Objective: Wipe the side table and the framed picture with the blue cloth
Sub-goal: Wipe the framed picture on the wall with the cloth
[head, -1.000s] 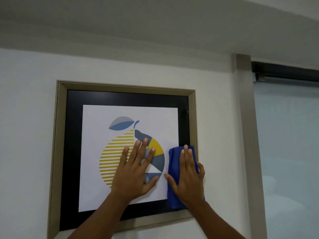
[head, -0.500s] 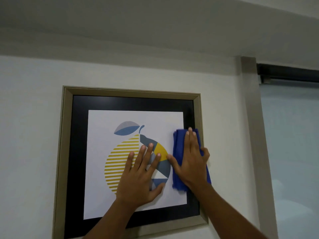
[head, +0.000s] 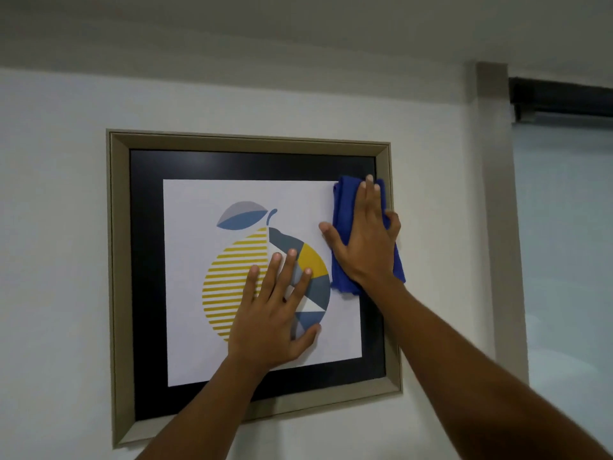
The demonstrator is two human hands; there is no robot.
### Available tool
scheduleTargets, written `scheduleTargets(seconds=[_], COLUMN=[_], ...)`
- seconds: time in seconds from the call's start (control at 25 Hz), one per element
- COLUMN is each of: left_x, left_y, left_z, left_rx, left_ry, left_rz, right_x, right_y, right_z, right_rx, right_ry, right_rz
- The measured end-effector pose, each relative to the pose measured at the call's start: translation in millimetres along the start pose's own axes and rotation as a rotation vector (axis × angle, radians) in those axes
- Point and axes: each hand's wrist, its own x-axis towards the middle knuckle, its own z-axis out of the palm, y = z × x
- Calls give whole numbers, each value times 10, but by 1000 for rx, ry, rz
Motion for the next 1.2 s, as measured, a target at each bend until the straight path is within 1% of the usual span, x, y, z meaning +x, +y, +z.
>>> scheduleTargets(seconds=[0.08,0.2,0.28,0.32,0.48,0.52,0.56,0.64,0.72,0.8,0.84,1.04,1.12,1.2], left_x=[-104,-156,-157,-143,-146,-145,-137,-135,-154,-146,-138,-154,-158,-147], left_y=[48,48,49,62,76,71,69,62,60,64,65,76,67,76], left_z=[44,53,41,42,75,62,45,28,53,71,78,101,125,123], left_rx=[7,44,46,46,49,58,65,61,63,63,63,57,53,44], left_ry=[-2,-3,-7,-7,13,9,4,3,-6,-8,-4,14,21,25], left_rz=[11,16,20,20,23,30,31,29,28,30,26,29,32,28], right_x=[-539,-1415,-1727,-1746,-1647,-1667,-1706,-1791,-1778,-1723,-1694,-1508,-1118,-501], right_y=[49,195,236,226,-128,-211,-254,-183,97,383,452,253,176,75], right_z=[156,260,274,280,343,375,407,420,377,336,322,248,182,77], right_rx=[48,56,48,42,76,89,88,36,-37,-122,-141,-60,-12,17], right_ry=[30,-29,-45,-42,19,31,24,-31,-63,-60,-63,-11,30,66], right_rz=[34,37,37,51,243,267,257,179,46,-90,-121,-23,-25,-34])
